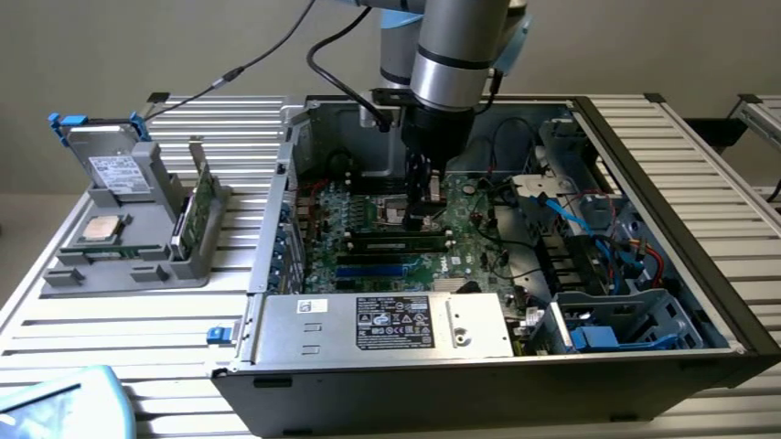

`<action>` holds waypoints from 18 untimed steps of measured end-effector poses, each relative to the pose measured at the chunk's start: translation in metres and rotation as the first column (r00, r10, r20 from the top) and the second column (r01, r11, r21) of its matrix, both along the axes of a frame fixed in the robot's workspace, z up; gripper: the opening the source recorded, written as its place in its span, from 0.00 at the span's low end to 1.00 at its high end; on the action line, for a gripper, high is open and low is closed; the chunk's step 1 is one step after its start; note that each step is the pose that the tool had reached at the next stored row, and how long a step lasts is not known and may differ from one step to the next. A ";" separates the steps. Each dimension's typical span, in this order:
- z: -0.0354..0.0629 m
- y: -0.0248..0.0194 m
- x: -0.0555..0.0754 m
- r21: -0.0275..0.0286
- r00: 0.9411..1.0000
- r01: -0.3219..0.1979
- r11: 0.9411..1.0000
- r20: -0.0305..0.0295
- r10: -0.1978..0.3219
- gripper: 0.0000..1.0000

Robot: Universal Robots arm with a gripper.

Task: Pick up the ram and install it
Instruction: 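Press down the ram until it locks into place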

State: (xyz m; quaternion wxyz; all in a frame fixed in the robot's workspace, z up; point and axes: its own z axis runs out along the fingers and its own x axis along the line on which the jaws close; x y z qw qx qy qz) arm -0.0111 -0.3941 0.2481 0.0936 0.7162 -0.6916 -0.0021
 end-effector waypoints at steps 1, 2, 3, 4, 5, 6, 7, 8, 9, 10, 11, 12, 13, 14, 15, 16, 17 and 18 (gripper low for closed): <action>0.0000 0.0000 0.000 0.000 1.000 0.000 1.000 0.000 0.000 0.10; 0.0000 0.0000 0.000 0.000 1.000 0.000 1.000 -0.001 0.000 0.10; 0.0001 0.0000 0.000 0.000 1.000 0.000 1.000 -0.002 0.000 0.10; 0.0001 0.0000 0.000 0.000 1.000 0.000 1.000 -0.002 0.000 0.10; 0.0002 0.0000 0.000 0.000 1.000 0.000 1.000 -0.003 0.000 0.10; 0.0002 0.0000 0.000 0.000 1.000 0.000 1.000 -0.003 0.000 0.10; 0.0002 0.0000 0.000 0.000 1.000 0.000 1.000 -0.004 0.000 0.10; 0.0002 0.0000 0.000 0.000 1.000 0.000 1.000 -0.004 0.000 0.10; 0.0002 -0.0001 0.000 0.000 1.000 0.000 1.000 -0.004 0.000 0.10; 0.0002 -0.0001 0.000 0.000 1.000 0.000 1.000 -0.005 0.000 0.10; 0.0002 0.0000 0.000 0.000 1.000 0.000 1.000 -0.005 0.000 0.10; 0.0002 0.0000 0.000 0.000 1.000 0.000 1.000 -0.006 0.000 0.10; 0.0002 0.0000 0.000 0.000 1.000 0.000 1.000 -0.006 0.000 0.10; 0.0002 0.0000 0.000 0.000 1.000 0.000 1.000 -0.007 0.000 0.10; 0.0002 0.0000 0.000 0.000 1.000 0.000 1.000 -0.007 0.000 0.10; 0.0002 0.0000 0.000 0.000 1.000 0.000 1.000 -0.008 0.000 0.10; 0.0002 0.0000 0.000 0.000 1.000 0.000 1.000 -0.008 0.000 0.10; 0.0001 -0.0001 0.000 0.000 1.000 0.000 1.000 -0.008 0.000 0.10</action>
